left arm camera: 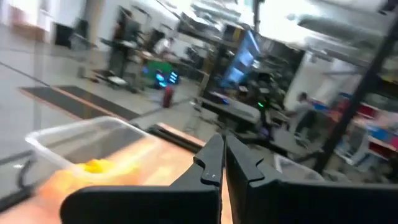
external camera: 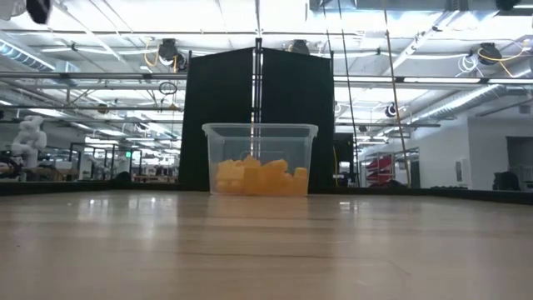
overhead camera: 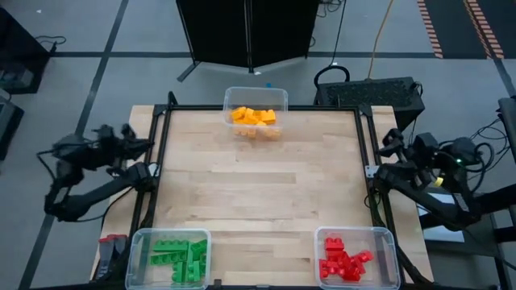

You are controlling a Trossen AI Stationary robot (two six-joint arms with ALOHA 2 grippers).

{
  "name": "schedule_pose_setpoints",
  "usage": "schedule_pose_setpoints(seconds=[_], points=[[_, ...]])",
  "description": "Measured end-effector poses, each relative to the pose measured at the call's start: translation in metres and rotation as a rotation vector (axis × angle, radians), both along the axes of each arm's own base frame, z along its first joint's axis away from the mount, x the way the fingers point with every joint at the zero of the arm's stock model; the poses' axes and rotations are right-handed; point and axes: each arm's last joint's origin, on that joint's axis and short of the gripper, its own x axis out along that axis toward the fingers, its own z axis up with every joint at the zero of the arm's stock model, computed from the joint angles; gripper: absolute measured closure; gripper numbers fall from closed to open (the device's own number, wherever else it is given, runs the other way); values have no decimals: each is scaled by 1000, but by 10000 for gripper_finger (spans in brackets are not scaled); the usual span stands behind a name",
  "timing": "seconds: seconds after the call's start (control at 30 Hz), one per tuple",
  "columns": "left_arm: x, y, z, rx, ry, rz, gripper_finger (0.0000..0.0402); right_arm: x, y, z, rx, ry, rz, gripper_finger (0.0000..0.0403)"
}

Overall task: Sort blocks
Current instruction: Return to Home Position

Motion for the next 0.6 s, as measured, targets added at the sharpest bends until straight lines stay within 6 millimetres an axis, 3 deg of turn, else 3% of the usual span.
schedule_pose_setpoints(seconds=[0.13, 0.6], points=[[23, 11, -19, -12, -3, -49, 401, 8, -4, -4, -18, -37, 58, 195], [77, 35, -87, 39, -68, -177, 401, 21, -15, -21, 27, -3, 28, 195]])
